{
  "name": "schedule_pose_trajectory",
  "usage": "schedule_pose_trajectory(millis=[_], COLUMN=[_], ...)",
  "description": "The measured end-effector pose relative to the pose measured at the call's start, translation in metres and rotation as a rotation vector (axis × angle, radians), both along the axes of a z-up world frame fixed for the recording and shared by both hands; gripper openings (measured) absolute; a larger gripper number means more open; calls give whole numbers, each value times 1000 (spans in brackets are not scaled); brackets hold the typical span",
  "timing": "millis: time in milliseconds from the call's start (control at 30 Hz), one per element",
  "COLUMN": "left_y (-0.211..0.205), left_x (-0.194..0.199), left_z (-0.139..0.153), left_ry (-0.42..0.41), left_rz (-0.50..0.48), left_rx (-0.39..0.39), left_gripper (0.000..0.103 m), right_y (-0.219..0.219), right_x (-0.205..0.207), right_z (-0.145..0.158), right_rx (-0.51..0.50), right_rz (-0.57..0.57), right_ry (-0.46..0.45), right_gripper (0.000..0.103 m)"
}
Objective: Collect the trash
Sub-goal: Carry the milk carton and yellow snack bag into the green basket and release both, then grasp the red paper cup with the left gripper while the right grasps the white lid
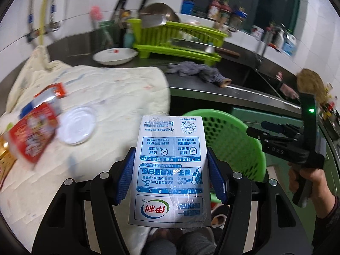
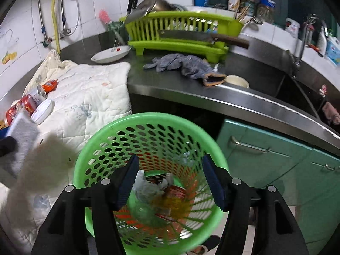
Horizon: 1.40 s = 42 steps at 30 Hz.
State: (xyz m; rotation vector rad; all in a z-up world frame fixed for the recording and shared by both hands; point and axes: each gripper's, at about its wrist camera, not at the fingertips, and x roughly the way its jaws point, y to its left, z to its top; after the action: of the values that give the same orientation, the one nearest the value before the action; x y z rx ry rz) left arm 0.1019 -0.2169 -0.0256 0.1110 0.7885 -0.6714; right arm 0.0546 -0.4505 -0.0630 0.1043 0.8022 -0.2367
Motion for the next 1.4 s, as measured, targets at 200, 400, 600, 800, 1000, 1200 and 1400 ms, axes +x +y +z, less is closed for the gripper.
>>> schedule_pose_trajectory(millis=[200, 400, 600, 800, 1000, 1200, 1400], left_y=[-56, -98, -108, -92, -54, 0, 60], left_x=[2, 0, -4, -5, 2, 16, 36], left_z=[-17, -30, -30, -25, -17, -4, 13], left_ry=[49, 64, 39, 11, -26, -81, -157], left_rz=[-71, -132, -135, -120, -59, 36, 167], left_rx=[11, 42, 63, 68, 77, 97, 150], left_gripper=[63, 65, 73, 73, 73, 73, 73], right_y=[-8, -12, -16, -7, 15, 44, 76], right_x=[-25, -41, -46, -45, -35, -19, -1], right_z=[11, 13, 10, 11, 12, 15, 16], right_rx=[13, 18, 39, 46, 55, 55, 61], right_rz=[-9, -22, -22, 1, 53, 117, 189], right_ry=[-42, -59, -62, -66, -65, -61, -54], right_gripper=[63, 63, 63, 63, 63, 66, 68])
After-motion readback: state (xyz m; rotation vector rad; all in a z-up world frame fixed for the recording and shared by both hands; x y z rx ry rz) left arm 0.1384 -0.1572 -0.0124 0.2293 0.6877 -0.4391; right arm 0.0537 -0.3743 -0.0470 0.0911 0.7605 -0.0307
